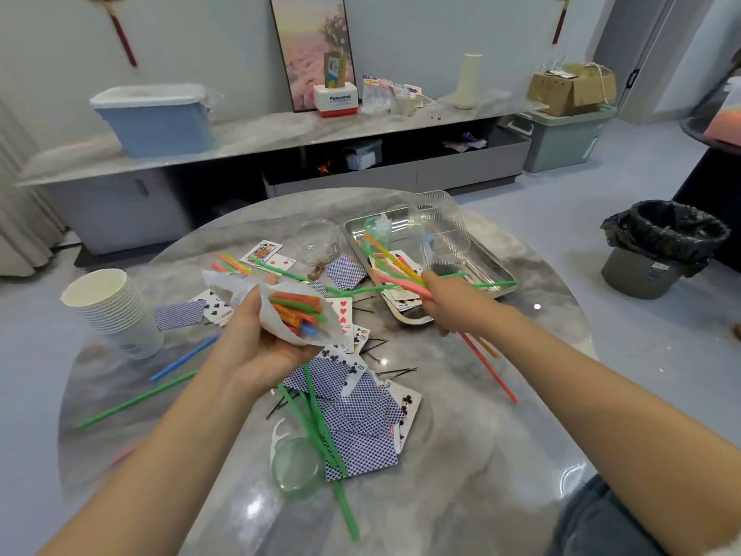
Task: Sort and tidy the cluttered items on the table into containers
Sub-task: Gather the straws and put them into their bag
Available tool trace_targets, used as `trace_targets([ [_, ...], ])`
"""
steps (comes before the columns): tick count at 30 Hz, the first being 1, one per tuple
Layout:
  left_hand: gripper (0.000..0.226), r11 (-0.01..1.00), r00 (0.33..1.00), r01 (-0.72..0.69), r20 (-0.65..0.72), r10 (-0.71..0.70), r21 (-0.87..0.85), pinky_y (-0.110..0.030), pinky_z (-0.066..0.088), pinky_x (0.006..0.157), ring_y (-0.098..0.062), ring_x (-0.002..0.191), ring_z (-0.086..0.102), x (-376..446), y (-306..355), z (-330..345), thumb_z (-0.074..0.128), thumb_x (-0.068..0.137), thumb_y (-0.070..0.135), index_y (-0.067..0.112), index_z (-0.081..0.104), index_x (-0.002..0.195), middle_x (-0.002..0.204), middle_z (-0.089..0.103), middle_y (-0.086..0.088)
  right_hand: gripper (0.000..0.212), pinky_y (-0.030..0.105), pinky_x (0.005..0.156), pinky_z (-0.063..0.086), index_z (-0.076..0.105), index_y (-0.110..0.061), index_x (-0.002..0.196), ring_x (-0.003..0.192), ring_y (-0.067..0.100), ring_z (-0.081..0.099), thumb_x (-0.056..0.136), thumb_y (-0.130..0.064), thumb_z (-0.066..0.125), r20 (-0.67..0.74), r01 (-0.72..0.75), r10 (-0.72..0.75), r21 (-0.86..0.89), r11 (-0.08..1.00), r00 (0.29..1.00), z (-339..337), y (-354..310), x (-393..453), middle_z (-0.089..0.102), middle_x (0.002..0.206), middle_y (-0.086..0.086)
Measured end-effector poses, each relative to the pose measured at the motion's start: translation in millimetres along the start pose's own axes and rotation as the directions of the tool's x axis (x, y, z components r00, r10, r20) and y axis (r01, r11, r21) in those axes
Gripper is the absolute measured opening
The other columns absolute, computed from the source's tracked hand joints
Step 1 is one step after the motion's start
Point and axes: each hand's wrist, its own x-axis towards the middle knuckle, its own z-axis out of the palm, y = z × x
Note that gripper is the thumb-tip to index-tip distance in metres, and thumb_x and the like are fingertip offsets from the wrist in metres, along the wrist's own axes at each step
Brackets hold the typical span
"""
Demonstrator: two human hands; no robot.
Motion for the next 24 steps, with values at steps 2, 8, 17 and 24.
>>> trace_targets([
  [2,0.026,1.0,1.0,0.016,0.01,-0.016,-0.018,-0.058,0.047,0.083,-0.026,0.101,0.059,4,-2,-3,0.058,0.087,0.038,0.015,0.061,0.1,0.103,0.063,-0.01,0.024,0.034,0.064,0.042,0.043,-0.009,0.119,0.082,0.033,0.059,0.096,-0.017,0.042,-0.023,-0.039,0.038,-0.031,0.999,0.999,3,7,14,0.063,0.102,0.017],
  [8,0.032,0.998,0.999,0.029,0.035,-0.027,-0.051,-0.054,0.051,0.079,-0.026,0.1,0.06,18,5,2,0.066,0.07,0.029,0.012,0.061,0.097,0.094,0.066,-0.012,0.027,0.033,0.074,0.043,0.053,-0.013,0.109,0.101,0.029,0.06,0.088,-0.031,0.058,-0.032,-0.121,0.117,-0.311,0.943,0.993,15,23,67,0.064,0.109,0.008],
  [17,0.034,0.998,0.999,0.03,0.022,-0.029,-0.058,-0.057,0.051,0.077,-0.03,0.1,0.059,19,8,4,0.064,0.078,0.029,0.01,0.061,0.106,0.095,0.065,-0.017,0.023,0.031,0.079,0.047,0.06,-0.015,0.107,0.1,0.026,0.062,0.089,-0.028,0.052,-0.057,-0.169,0.159,-0.358,0.918,0.986,39,27,95,0.065,0.107,0.005],
  [24,0.029,0.999,0.999,0.025,0.041,-0.023,-0.048,-0.052,0.056,0.068,-0.03,0.088,0.062,14,9,5,0.058,0.087,0.031,0.009,0.06,0.107,0.088,0.067,-0.017,0.034,0.028,0.072,0.04,0.057,-0.017,0.104,0.097,0.023,0.06,0.081,-0.042,0.061,-0.018,-0.209,0.217,-0.353,0.912,0.976,30,22,92,0.063,0.106,0.003],
])
